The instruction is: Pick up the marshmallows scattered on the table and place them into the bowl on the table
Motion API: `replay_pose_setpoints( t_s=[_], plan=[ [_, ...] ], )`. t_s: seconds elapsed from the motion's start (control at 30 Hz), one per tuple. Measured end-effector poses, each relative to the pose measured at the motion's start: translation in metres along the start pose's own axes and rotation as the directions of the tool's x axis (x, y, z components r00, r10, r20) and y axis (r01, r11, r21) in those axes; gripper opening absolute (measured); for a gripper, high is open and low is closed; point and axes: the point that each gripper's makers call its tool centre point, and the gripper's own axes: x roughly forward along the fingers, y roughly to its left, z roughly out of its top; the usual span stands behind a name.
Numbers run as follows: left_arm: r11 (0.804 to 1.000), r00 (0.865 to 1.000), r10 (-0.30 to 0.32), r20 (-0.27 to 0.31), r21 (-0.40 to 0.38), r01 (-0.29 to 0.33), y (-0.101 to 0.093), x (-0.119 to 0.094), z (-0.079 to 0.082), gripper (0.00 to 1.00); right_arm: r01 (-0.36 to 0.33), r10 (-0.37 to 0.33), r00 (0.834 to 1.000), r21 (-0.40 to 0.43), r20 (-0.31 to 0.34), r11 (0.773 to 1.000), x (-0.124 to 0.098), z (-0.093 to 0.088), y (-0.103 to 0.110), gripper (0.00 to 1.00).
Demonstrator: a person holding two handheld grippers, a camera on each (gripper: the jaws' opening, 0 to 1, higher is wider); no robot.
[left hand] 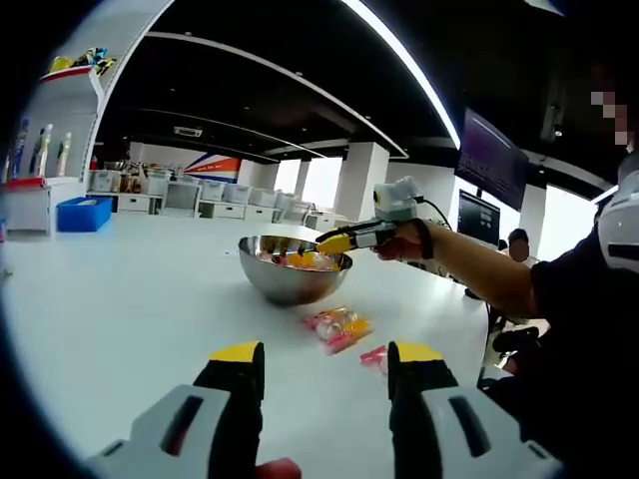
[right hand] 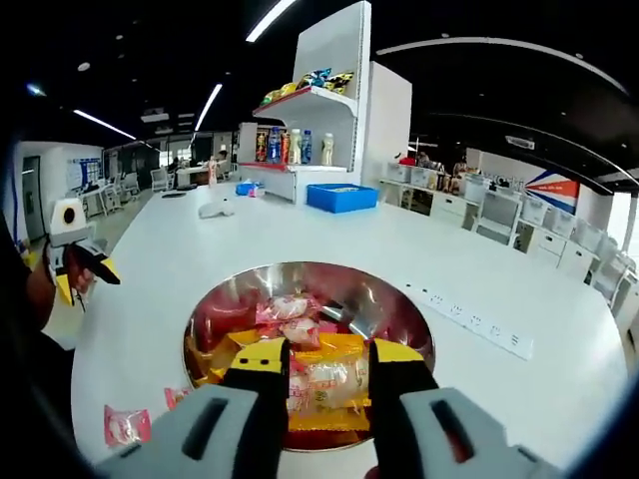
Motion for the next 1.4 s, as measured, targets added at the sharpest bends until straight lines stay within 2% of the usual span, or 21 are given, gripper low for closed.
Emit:
replay_pose_setpoints(
  t_s=[0.47,0.93,1.4],
  plan=[
    [1.000,1.000,-0.004,-0.005,0.001,0.004,-0.002,0.004,0.000,0.50,0.010,-0.010,0.999,0.018,0.046,1.000,-0.019,0.005,0.002,0.31],
    [1.000,1.000,-0.006,-0.009,0.005,0.006,-0.005,0.006,0.000,0.50,0.041,-0.042,0.991,0.013,0.127,0.999,-0.054,0.016,0.010,0.31],
    [1.000,1.000,-0.007,-0.013,0.013,0.007,-0.007,0.009,0.003,0.50,0.073,-0.071,0.979,-0.004,0.189,0.997,-0.087,0.016,0.020,0.29]
  ],
)
